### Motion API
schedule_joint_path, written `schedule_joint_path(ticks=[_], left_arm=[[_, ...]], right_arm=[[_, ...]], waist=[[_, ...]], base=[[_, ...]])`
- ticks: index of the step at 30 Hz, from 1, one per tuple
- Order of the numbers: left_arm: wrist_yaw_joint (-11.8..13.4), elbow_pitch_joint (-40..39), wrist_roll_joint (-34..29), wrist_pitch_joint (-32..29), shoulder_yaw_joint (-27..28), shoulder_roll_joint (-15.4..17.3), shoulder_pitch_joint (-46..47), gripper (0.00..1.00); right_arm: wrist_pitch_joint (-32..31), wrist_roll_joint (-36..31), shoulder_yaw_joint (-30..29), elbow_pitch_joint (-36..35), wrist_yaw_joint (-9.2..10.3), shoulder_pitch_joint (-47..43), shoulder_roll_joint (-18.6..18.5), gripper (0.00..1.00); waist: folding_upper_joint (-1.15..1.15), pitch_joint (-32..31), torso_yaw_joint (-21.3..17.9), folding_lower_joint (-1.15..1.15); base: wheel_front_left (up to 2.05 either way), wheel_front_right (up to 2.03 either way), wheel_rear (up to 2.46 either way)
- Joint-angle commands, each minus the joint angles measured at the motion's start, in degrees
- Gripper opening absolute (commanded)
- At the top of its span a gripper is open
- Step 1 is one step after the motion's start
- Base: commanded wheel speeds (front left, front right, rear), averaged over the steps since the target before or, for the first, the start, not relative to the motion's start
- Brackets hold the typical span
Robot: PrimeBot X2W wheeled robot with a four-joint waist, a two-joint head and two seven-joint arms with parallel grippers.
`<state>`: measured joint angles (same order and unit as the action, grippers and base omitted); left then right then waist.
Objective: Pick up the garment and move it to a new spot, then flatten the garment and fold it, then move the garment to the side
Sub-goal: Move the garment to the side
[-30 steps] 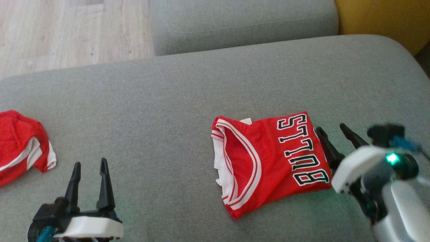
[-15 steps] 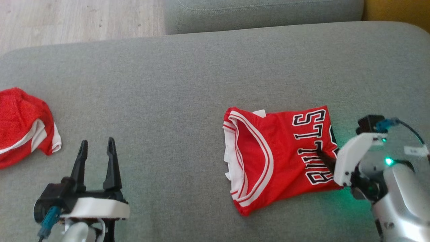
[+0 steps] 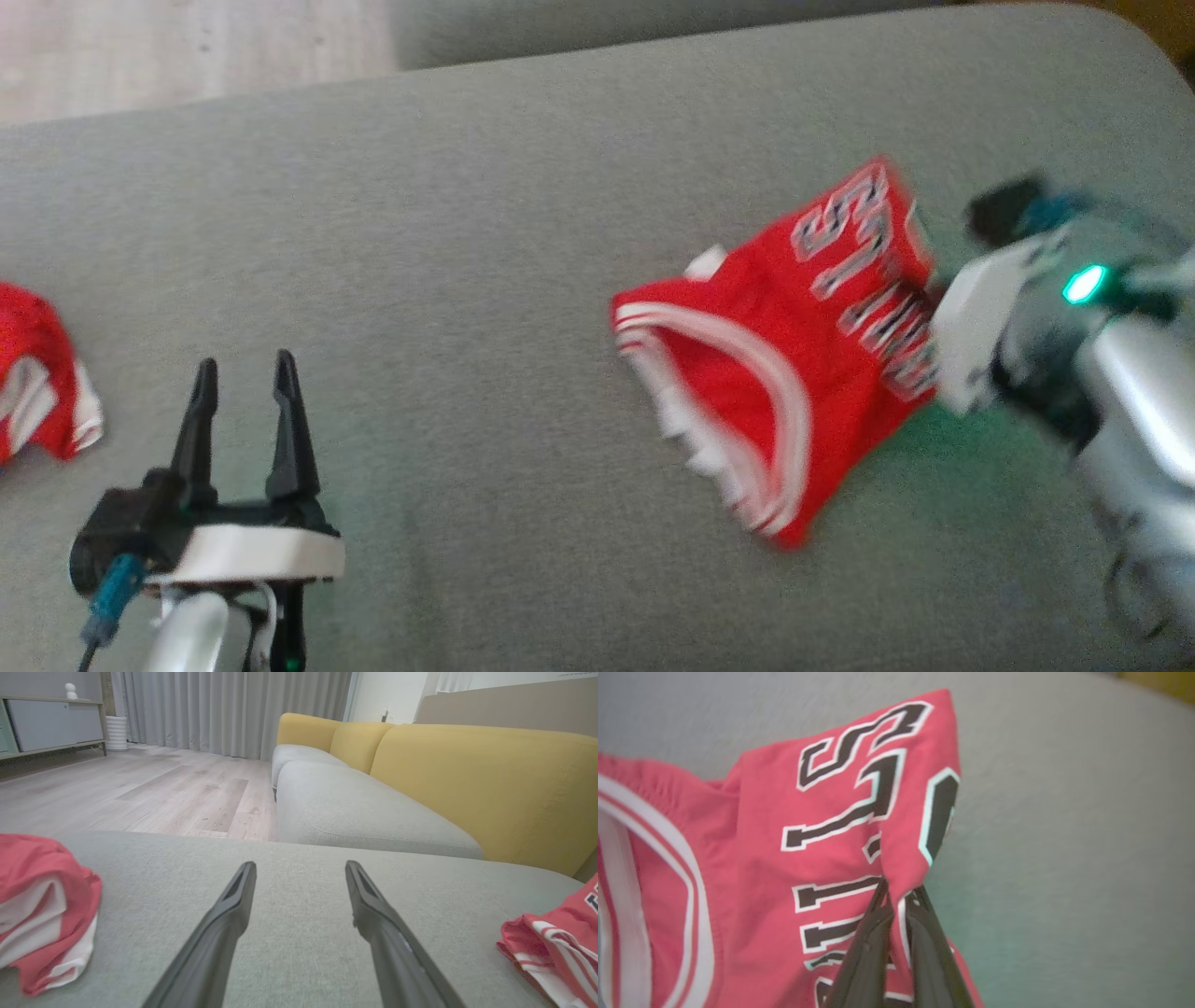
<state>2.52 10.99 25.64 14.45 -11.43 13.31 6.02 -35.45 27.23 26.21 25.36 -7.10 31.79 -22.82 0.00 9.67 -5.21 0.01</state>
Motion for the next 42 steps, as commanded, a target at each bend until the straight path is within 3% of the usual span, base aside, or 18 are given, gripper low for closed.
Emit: schedule_joint_path(ticks=[1, 9, 16, 22, 23, 24, 25, 26, 35, 42], left_arm=[[0.1, -2.3, -0.6, 0.5, 2.5, 1.1, 3.7, 1.0], [-0.5, -4.0, -1.9, 0.5, 2.2, 1.8, 6.3, 1.0], [-0.5, -4.4, -2.4, 0.2, 1.7, 2.7, 7.9, 1.0], [-0.5, -4.8, -2.5, -0.1, 1.5, 3.2, 8.4, 1.0], [-0.5, -4.8, -2.5, -0.1, 1.3, 3.2, 8.4, 1.0], [-0.5, -4.8, -2.5, -0.1, 1.3, 3.2, 8.4, 1.0], [-0.6, -4.7, -2.4, -0.1, 1.2, 3.2, 8.5, 1.0], [-0.7, -4.6, -2.4, -0.1, 1.1, 3.2, 8.5, 1.0], [-0.7, -2.9, -1.5, 0.1, 1.2, 2.4, 7.4, 1.0], [-0.9, -1.3, -1.0, 0.4, 1.3, 0.7, 5.1, 1.0]], right_arm=[[1.7, -0.2, 0.4, -1.7, -0.39, 4.2, -3.5, 0.0], [7.0, -2.6, -2.2, 4.9, -0.39, 11.8, -11.6, 0.0], [13.7, -6.8, -5.3, 9.3, -0.39, 14.3, -14.9, 0.0], [19.5, -10.2, -6.9, 12.3, -0.39, 16.1, -14.9, 0.0], [20.2, -10.5, -6.9, 12.7, -0.39, 16.2, -14.8, 0.18], [20.2, -10.5, -6.9, 12.7, -0.39, 16.2, -14.8, 0.18], [20.8, -10.8, -7.0, 13.3, -0.39, 16.2, -14.7, 0.49], [21.6, -11.1, -7.1, 13.8, -0.39, 16.2, -14.6, 1.0], [24.7, -12.7, -10.2, 16.4, -0.39, 14.3, -12.8, 1.0], [30.0, -9.6, -10.3, 10.0, -0.39, 8.7, -8.8, 1.0]], waist=[[0.0, 2.3, -2.7, -0.01], [0.0, 6.5, -8.4, -0.01], [0.0, 8.5, -11.4, -0.01], [0.0, 9.1, -12.0, -0.01], [0.0, 9.1, -11.9, -0.01], [0.0, 9.1, -11.9, -0.01], [0.0, 9.0, -11.8, -0.01], [0.0, 8.9, -11.6, -0.01], [0.0, 5.6, -8.8, -0.01], [0.0, -0.3, -5.3, -0.01]], base=[[0.0, 0.0, 0.0], [0.0, 0.0, 0.0], [0.0, 0.0, 0.0], [0.0, 0.0, 0.0], [0.0, 0.0, 0.0], [0.0, 0.0, 0.0], [0.0, 0.0, 0.0], [0.0, 0.0, 0.0], [0.0, 0.0, 0.0], [0.0, 0.0, 0.0]])
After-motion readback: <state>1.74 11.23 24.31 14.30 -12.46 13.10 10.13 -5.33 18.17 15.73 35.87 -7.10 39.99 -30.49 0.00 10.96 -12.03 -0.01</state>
